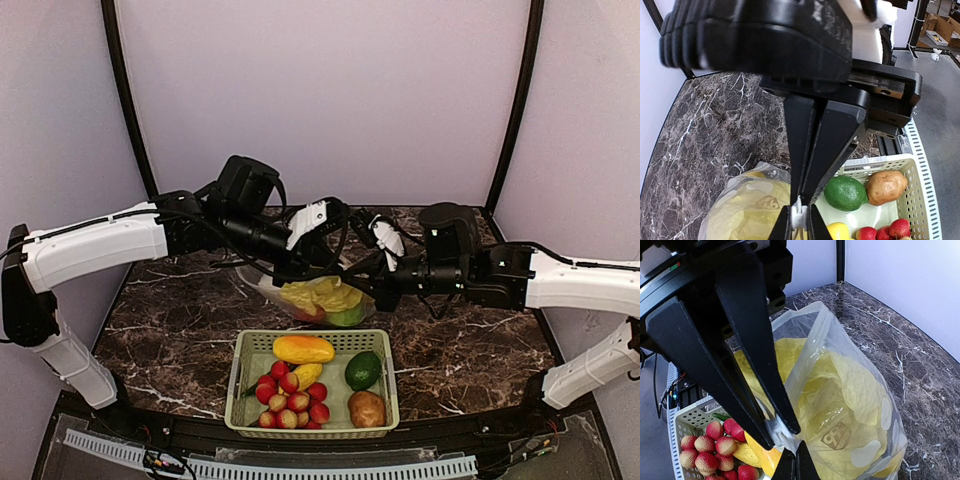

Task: Place the food in the zip-top bag and seal the zipper
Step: Hold the zipper from the zipper food storage bag, then zip the zipper of the food storage bag.

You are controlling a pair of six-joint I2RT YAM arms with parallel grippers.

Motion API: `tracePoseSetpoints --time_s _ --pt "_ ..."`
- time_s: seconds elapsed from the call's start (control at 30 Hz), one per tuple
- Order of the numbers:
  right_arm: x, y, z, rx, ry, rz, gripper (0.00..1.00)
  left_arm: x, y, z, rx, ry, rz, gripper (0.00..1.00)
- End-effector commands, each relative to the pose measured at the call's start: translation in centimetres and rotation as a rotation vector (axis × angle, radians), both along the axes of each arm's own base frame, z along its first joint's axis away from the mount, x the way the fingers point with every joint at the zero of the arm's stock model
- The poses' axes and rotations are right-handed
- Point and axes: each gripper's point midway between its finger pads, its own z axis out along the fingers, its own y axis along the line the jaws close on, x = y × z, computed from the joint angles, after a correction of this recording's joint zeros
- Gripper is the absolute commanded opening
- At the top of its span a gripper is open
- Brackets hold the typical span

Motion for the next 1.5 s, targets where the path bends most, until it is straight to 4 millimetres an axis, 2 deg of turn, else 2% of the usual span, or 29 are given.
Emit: tracePoseSetpoints --time_s 0.0,0.33,0.53,0.8,1.1,1.47 --pt "0.6 -0.4 1.2 0.04 -0.013 -0.025 0.0 -0.3 0.7 0.8 0.013 -0.017 0.008 0.07" --pt "2.0 -1.3 1.1 0.04 0.011 -0.113 0.0 0.0 1.5 1.1 0.037 -0.051 0.036 0.01" --pt "2.7 -2.1 0.8 0.039 0.028 -0.157 0.0 0.3 2.0 1.2 0.056 -0.07 0.057 0.01" --pt "2.2 -2.2 0.5 0.04 0.042 -0.132 0.0 0.3 2.4 1.1 0.072 -0.078 0.068 0.01" --pt "2.7 -3.3 0.8 0.036 0.024 -0.171 0.0 0.4 3.5 0.1 0.131 -0.082 0.094 0.01" --pt "2.9 -3.5 0.6 0.036 0.034 -0.186 0.0 0.7 5.0 0.6 0.145 -0.125 0.146 0.01"
